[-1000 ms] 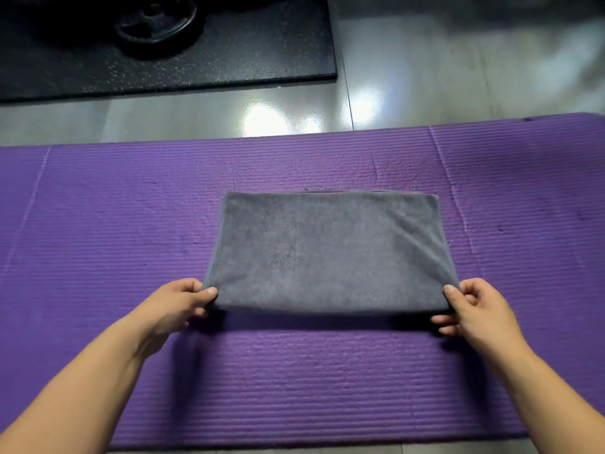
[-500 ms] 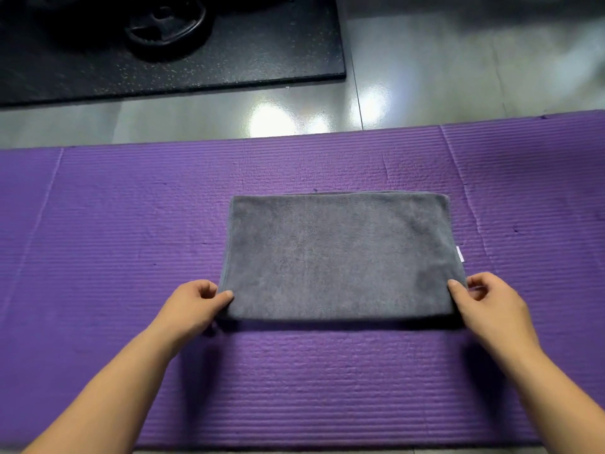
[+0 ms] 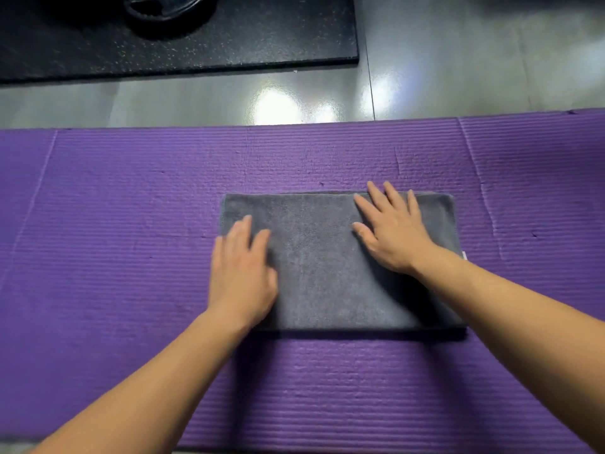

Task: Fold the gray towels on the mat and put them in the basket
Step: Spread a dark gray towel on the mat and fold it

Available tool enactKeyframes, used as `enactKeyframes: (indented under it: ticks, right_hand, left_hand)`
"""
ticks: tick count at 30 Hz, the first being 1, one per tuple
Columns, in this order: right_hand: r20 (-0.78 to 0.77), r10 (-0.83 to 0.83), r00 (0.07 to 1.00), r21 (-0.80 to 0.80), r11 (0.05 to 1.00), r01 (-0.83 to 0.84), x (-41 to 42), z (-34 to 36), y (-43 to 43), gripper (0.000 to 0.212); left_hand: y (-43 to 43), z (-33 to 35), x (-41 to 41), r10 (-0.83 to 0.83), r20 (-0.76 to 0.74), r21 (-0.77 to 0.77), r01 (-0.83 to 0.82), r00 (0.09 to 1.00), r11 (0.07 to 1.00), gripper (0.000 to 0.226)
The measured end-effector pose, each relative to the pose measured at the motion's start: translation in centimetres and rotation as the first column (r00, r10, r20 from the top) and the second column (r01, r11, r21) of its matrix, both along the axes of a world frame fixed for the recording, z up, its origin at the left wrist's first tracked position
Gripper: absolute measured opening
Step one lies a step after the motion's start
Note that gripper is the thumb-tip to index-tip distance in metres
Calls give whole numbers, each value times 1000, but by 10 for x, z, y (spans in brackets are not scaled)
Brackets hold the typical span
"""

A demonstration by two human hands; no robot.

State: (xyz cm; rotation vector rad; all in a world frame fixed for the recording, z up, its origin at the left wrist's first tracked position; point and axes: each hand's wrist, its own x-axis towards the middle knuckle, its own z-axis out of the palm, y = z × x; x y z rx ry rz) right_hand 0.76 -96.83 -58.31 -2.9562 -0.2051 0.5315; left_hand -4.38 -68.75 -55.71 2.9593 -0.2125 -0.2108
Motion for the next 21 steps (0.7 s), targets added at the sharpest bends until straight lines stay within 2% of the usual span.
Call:
enactKeyframes:
  ticks: [2,4,6,10,12,13,14,16,17,19,21]
  right_hand:
    - [37,42,998,-56,998,-40,0,-8,6,69]
    - [78,70,994,-103,993,-62,1,-12,4,72]
    - [74,96,993,-129,988,-86,4,-14,0,75]
    - [88,80,993,-128,989,-68,4,-16,1,74]
    - [112,7,994,-137,991,8,2,-14,10,72]
    - [144,-43,989,-131,989,62,-3,-11,18,70]
    - [186,-82,979,-99,990,102,-12,-10,30,69]
    - [243,-86,966,1,996,88,-41,-11,51,65]
    - [238,-62,969,28,998,56,-60,-14,57,64]
    - [206,-16,978,4,1000,15,-94,-20,49,64]
    - [183,-32,983,-53,998,42,-110,-24,20,67]
  left_hand:
    - [-29,-9,10,-96,-96,-36,93,991,995,62]
    - [-44,-24,20,-94,-169,40,102,981,994,64]
    - [-40,-38,25,-64,-171,143,89,983,986,72]
    - [-29,-40,35,120,-187,199,-82,975,977,82]
    - [-42,-38,39,211,-153,187,-181,966,966,80]
    - [-50,-36,38,176,-120,154,-157,977,976,77]
    - [-56,-35,33,70,-84,103,-61,994,993,74]
    - [-62,-40,10,-222,-41,32,223,974,974,68]
    - [-59,-44,-5,-300,-42,31,301,953,953,65]
    - [-41,-49,-28,-278,-66,66,283,958,957,64]
    - [-15,-52,-39,-223,-61,107,229,973,968,68]
